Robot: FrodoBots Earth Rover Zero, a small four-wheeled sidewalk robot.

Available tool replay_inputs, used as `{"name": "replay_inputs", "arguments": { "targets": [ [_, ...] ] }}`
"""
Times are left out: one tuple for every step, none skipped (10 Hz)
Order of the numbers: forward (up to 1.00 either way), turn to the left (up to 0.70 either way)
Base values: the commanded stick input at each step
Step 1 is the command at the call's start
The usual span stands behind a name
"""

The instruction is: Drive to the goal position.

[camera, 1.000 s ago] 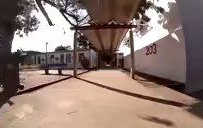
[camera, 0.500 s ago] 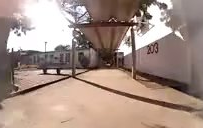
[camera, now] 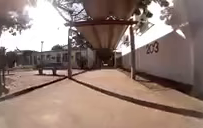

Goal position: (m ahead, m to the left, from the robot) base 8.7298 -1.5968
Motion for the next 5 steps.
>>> {"name": "replay_inputs", "arguments": {
  "targets": [
    [0.50,0.00],
    [0.50,0.00],
    [0.50,0.00],
    [0.50,0.00],
    [0.50,0.00]
  ]
}}
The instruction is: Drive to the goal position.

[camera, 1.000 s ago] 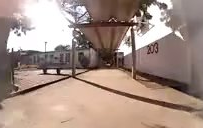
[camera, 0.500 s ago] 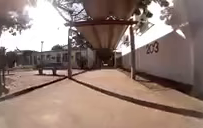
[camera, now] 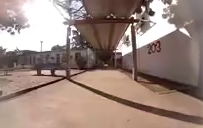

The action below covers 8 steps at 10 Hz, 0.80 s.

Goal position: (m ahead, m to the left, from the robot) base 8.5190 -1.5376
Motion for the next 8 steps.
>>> {"name": "replay_inputs", "arguments": {
  "targets": [
    [0.50,0.00],
    [0.50,0.00],
    [0.50,0.00],
    [0.50,0.00],
    [0.50,0.00],
    [0.50,0.00],
    [0.50,0.00],
    [0.50,0.00]
  ]
}}
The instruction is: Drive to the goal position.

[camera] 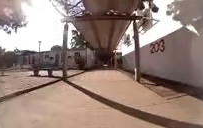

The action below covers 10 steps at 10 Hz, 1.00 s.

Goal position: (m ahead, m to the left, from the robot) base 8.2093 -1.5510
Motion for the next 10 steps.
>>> {"name": "replay_inputs", "arguments": {
  "targets": [
    [0.50,0.00],
    [0.50,0.00],
    [0.50,0.00],
    [0.50,0.00],
    [0.50,0.00],
    [0.50,0.00],
    [0.50,0.00],
    [0.50,0.00],
    [0.50,0.00],
    [0.50,0.00]
  ]
}}
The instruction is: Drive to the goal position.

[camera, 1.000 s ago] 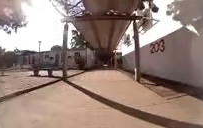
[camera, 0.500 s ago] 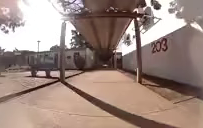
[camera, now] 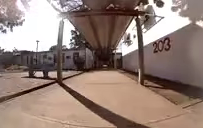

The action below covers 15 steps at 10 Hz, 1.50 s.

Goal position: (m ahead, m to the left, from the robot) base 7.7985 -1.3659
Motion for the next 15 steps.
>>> {"name": "replay_inputs", "arguments": {
  "targets": [
    [0.50,0.00],
    [0.50,0.00],
    [0.50,0.00],
    [0.50,0.00],
    [0.50,0.00],
    [0.50,0.00],
    [0.50,0.00],
    [0.50,0.00],
    [0.50,0.00],
    [0.50,0.00],
    [0.50,0.00],
    [0.50,0.00],
    [0.50,0.00],
    [0.50,0.00],
    [0.50,0.00]
  ]
}}
